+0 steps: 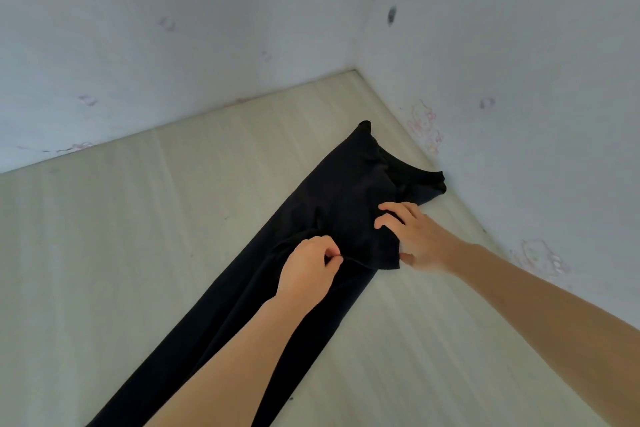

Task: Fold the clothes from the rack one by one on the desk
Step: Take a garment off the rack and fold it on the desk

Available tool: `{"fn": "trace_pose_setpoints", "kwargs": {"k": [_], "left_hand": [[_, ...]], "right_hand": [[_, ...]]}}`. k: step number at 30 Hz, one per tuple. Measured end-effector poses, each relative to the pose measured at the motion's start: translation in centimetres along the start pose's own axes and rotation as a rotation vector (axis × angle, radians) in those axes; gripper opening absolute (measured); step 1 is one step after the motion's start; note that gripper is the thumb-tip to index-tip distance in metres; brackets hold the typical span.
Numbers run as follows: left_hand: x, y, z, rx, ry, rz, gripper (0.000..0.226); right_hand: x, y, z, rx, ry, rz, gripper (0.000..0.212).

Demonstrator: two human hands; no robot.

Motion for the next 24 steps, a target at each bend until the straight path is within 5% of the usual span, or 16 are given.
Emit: {"fn": "trace_pose_setpoints", "kwargs": {"k": [7,12,16,24], "left_hand": [[-0.9,0.0,-0.4,-0.100,0.206,-0.137,0.004],[-2.1,-0.2,-1.1,0.007,0.565,-0.304,0.006],[-3.8,0.8,-1.2,0.183,0.918,-0.552,0.008],[-5.7,3.1,-1.3,0.176,0.747,-0.610,0.010]], "right_hand": [[1.0,-0.4,-0.7,0.096,-0.202,-0.005,0.012],[1.1,-3.7,-5.0,0.152,-0.577,0.262,0.025],[-0.4,-7.6,-7.4,0.318,-0.542,0.324,0.024],[-2.2,-7.5,-6.3,0.344,-0.418,0.410,0.018]]}}
Point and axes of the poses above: each hand's wrist, its own y-axis away from the middle knuckle, its own z-axis out of the palm, x = y × z, the point moved 6 cm from there along -y, towards the middle knuckle, and after that the axes turned 4 degrees about -x, right-handed, at the moved point
